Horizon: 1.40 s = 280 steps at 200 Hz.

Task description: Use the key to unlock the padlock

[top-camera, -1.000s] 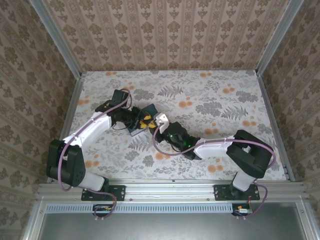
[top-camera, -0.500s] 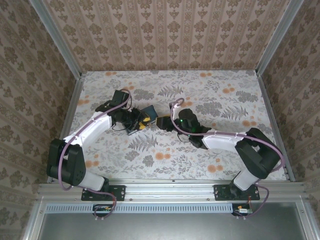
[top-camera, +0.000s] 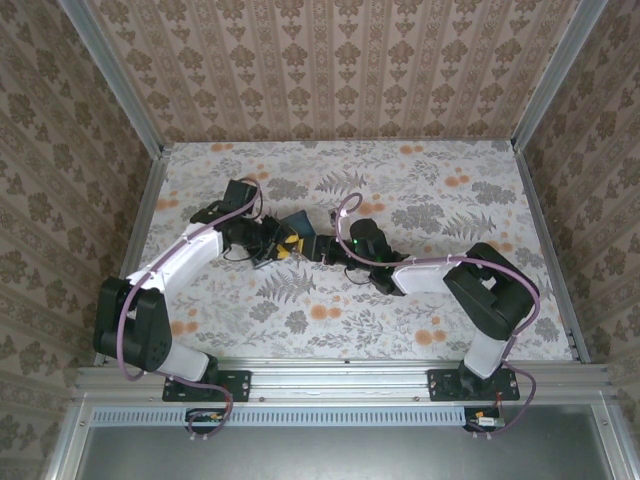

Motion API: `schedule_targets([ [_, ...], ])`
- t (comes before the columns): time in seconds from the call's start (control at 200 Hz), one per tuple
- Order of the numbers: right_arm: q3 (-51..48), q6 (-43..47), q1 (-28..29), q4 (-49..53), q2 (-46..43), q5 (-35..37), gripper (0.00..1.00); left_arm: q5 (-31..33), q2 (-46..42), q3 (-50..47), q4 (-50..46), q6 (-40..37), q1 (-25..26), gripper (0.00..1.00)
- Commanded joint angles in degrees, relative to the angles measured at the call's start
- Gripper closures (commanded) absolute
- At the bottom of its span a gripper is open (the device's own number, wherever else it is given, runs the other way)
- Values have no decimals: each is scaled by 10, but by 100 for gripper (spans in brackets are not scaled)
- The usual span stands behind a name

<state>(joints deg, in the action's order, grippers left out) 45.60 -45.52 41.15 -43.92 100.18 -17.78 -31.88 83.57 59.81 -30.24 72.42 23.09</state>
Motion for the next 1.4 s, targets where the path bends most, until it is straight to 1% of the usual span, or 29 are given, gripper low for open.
schedule_targets([
  [0.0, -6, -15, 15, -57, 4, -35, 48, -7, 0, 12, 16, 3, -4, 93],
  [0.14, 6, -9, 30, -65, 15, -51, 48, -12, 2, 12, 19, 8, -3, 93],
  [0.255, 17, -20, 36, -65, 30, -33, 49, -14, -3, 12, 22, 10, -3, 93],
  [0.385, 24, -43, 35, -78, 45, -12, 55, -13, -10, 14, 18, 8, 0, 93],
  [0.48, 25, -77, 34, -108, 54, -1, 61, -14, -12, 12, 18, 8, 3, 93],
  [0.555, 21, -104, 33, -134, 58, 5, 62, -13, -12, 10, 18, 7, 4, 92],
  [0.64, 13, -121, 33, -154, 57, 11, 62, -11, -13, 9, 17, 6, 4, 92],
  [0.84, -1, -140, 26, -156, 37, 26, 59, -8, -17, 8, 13, 3, 4, 92],
  [1.015, -6, -153, 25, -157, 27, 58, 58, -9, -18, 5, 16, 6, 4, 92],
  [1.275, 25, -154, 32, -146, 48, 45, 68, -9, -17, 2, 29, 17, 7, 91],
  [1.33, 20, -159, 32, -151, 49, 46, 74, -8, -18, 1, 32, 17, 6, 89],
  [1.395, 14, -170, 31, -157, 47, 51, 77, -8, -18, -1, 34, 13, 4, 74],
])
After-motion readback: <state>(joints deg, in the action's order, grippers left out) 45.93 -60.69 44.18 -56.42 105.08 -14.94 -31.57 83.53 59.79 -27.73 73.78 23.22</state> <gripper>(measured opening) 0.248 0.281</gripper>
